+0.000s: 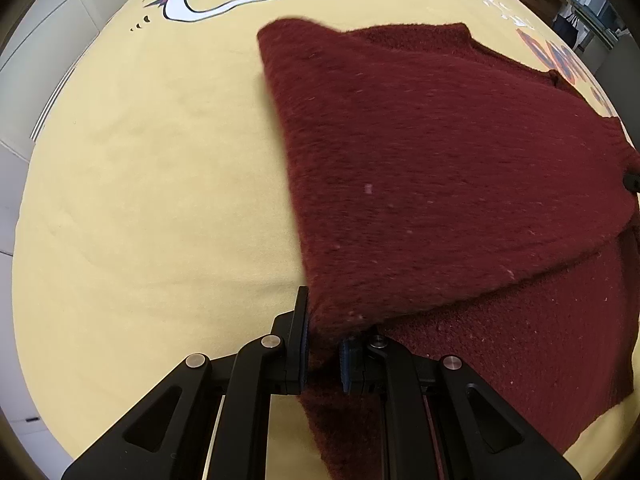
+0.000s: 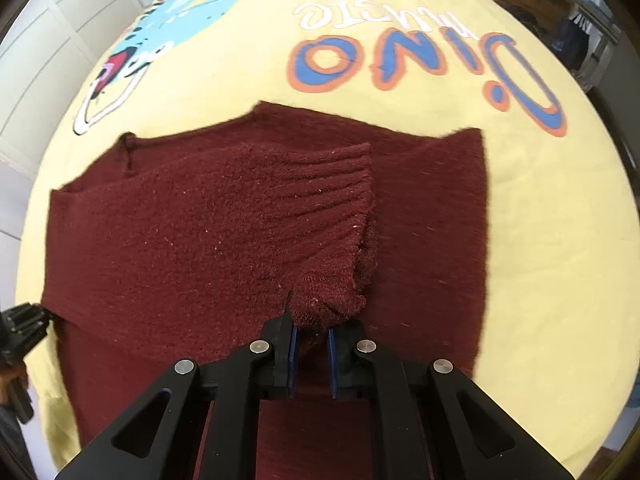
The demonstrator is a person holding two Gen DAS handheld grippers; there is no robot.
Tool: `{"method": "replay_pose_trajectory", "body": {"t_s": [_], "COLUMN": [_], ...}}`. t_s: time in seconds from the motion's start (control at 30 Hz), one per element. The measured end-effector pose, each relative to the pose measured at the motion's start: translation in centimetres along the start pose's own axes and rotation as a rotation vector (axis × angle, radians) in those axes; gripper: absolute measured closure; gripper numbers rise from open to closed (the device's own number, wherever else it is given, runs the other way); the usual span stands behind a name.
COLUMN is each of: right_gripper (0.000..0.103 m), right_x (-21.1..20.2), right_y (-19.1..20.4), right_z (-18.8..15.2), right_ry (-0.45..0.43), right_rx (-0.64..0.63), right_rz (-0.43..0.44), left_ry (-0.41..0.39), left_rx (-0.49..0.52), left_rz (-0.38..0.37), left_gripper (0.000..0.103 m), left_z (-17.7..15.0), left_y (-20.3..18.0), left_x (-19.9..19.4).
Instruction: Fold small clothes
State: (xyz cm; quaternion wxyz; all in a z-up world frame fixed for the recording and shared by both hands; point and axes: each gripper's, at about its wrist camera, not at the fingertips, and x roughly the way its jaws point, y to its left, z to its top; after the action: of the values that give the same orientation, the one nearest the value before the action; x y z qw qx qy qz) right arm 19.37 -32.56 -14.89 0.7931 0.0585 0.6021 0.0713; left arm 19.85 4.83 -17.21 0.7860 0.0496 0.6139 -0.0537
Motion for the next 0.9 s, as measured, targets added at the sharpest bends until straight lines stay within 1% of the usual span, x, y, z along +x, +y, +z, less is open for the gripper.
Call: {"method": "replay_pose_trajectory", "body": {"t_s": [0.1,0.17,0.23,0.27,0.3,0.33,0.37,0.4,0.43,0.47,0.5,0.53,0.57,0.6,0.63,0.7,0.77,0.8,0.83,0.87,0.9], "right_gripper": [0.092,0.091,0.090,0.087,0.081,0.078,0.070,0.059,0.053,0.041,0.032,0.029,0.027,0.026,0.025,0.020,0.015,0.010,0.007,0.000,0.000], "right_x": [1.0,2.0,2.3,2.4,2.2,2.1,2.0,1.9,1.8,1.8,1.6,1.3,0.7,0.3,-0.4,-1.8,-3.0,-3.4,-4.0,-4.5,-4.8], "right_y": [-0.6,-0.3,0.1,0.3,0.3,0.2,0.3,0.3,0.3,0.6,0.5,0.4,0.2,0.2,0.0,0.0,0.8,1.1,1.6,2.2,2.7], "right_z": [-0.4,-0.4,-0.7,-0.6,-0.7,-0.7,-0.8,-0.8,-0.9,-0.8,-0.9,-1.1,-1.2,-1.2,-1.4,-1.6,-1.6,-1.6,-1.7,-1.8,-1.9], "right_ry": [0.020,0.031,0.033,0.028,0.022,0.017,0.016,0.011,0.007,0.005,0.005,0.004,-0.003,-0.010,-0.020,-0.054,-0.087,-0.100,-0.121,-0.141,-0.160], "right_rx": [0.009,0.010,0.009,0.015,0.025,0.030,0.030,0.022,0.015,0.009,0.006,0.007,0.011,0.013,0.015,0.017,0.002,-0.005,-0.016,-0.028,-0.038], "right_rz": [0.006,0.002,-0.009,-0.016,-0.023,-0.030,-0.044,-0.067,-0.087,-0.105,-0.116,-0.118,-0.115,-0.110,-0.101,-0.072,-0.064,-0.063,-0.061,-0.059,-0.057], "left_ry": [0.007,0.011,0.011,0.008,0.008,0.008,0.009,0.011,0.011,0.006,-0.001,-0.008,-0.014,-0.020,-0.024,-0.039,-0.072,-0.097,-0.132,-0.164,-0.188], "left_rx": [-0.020,-0.030,-0.009,0.006,0.010,0.009,0.001,-0.010,-0.019,-0.020,-0.018,-0.014,-0.011,-0.009,-0.006,-0.004,-0.005,-0.006,-0.004,0.003,0.015], "left_rz": [0.000,0.002,0.028,0.041,0.052,0.063,0.067,0.072,0.083,0.097,0.101,0.097,0.091,0.088,0.089,0.094,0.098,0.098,0.094,0.084,0.073], "left_gripper": [0.093,0.093,0.089,0.088,0.086,0.084,0.082,0.076,0.066,0.060,0.044,0.033,0.029,0.022,0.019,0.018,0.009,0.001,0.001,0.001,0.001], "left_z": [0.1,0.2,0.3,0.3,0.3,0.4,0.3,0.4,0.4,0.4,0.3,0.3,0.2,0.1,0.0,-0.3,-0.3,-0.3,-0.4,-0.4,-0.2], "left_y": [0.0,0.0,-0.4,-0.6,-0.8,-0.9,-1.1,-1.0,-1.1,-1.2,-1.1,-1.3,-1.3,-1.3,-1.3,-1.2,-1.3,-1.5,-2.4,-3.3,-4.2], "left_x": [0.7,0.7,0.6,0.5,0.4,0.3,0.2,0.0,-0.2,-0.6,-1.0,-1.7,-2.3,-2.8,-3.5,-5.0,-6.7,-7.5,-8.6,-9.3,-9.8]}}
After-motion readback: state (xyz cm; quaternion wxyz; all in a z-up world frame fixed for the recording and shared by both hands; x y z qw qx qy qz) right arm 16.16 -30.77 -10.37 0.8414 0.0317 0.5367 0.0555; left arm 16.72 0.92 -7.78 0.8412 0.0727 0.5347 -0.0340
